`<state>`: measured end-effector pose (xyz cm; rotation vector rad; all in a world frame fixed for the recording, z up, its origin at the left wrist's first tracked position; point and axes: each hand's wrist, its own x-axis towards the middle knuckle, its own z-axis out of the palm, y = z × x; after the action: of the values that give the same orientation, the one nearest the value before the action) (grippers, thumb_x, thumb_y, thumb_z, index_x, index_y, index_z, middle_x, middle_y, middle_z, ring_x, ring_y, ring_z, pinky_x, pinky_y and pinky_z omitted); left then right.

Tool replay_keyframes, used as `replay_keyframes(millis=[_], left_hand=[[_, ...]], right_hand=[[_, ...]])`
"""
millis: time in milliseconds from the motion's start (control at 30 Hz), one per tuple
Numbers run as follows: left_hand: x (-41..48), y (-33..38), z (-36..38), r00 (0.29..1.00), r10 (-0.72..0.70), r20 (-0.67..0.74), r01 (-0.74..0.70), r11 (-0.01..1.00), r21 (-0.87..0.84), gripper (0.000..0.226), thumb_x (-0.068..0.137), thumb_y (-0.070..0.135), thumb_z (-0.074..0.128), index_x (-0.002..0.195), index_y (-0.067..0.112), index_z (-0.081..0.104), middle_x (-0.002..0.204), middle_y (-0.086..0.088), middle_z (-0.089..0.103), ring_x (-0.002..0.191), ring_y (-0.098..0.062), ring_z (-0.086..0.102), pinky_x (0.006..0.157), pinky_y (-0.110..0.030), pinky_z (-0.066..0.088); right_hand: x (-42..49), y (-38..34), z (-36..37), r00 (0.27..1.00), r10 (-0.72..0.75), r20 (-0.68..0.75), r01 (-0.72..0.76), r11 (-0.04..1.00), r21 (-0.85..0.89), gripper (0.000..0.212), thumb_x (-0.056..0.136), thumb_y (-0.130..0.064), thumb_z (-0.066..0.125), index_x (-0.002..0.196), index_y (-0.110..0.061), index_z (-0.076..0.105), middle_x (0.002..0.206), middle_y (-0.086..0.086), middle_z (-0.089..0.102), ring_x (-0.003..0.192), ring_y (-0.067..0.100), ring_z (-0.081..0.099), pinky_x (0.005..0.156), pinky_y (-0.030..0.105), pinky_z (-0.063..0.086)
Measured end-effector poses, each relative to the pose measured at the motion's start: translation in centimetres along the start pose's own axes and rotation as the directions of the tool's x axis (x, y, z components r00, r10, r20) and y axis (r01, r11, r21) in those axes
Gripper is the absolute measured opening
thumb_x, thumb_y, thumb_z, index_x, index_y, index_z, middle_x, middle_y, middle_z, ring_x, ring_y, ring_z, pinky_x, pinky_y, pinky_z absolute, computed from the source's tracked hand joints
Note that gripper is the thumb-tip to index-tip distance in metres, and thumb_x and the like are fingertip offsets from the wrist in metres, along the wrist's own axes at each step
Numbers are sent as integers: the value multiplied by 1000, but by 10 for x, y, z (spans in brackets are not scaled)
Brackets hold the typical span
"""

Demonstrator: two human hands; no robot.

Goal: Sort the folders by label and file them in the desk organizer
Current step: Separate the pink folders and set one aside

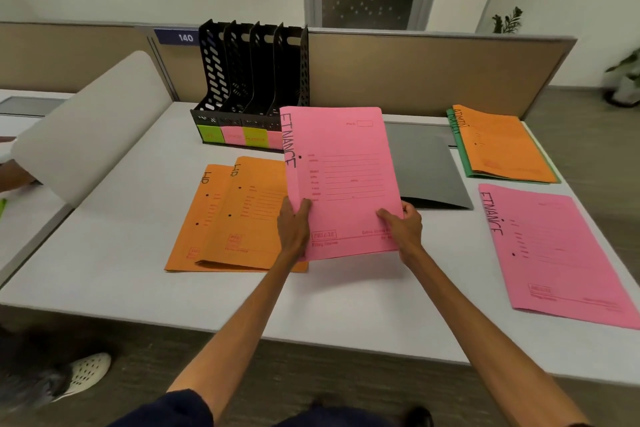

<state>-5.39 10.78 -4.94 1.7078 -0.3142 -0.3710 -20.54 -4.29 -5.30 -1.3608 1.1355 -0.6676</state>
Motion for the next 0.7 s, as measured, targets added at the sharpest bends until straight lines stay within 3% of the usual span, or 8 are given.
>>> replay_keyframes(millis=[200,400,700], left_hand=[[-8,7,33,997,-25,71,23,999,25,20,95,30,54,106,13,49,102,-8,65,92,-31,66,77,-52,58],[-27,14,78,985,-33,169,27,999,39,19,93,31,51,102,15,48,91,3,61,84,-25,64,70,-42,57],[-60,18,147,956,-49,288,25,996,83,20,98,31,49,106,14,44,105,-5,62,84,-21,64,71,-38,58]], right_hand=[[3,5,-35,996,16,-82,-17,1000,-7,52,79,-23,77,125,-12,54,117,7,65,102,27,64,90,45,56],[4,10,-85,983,29,-184,-31,1000,-8,54,77,-25,77,125,-12,56,116,6,66,102,26,65,91,44,55],[5,17,-161,958,50,-283,-44,999,26,50,77,-18,76,123,-9,58,113,9,68,100,28,66,89,46,57]])
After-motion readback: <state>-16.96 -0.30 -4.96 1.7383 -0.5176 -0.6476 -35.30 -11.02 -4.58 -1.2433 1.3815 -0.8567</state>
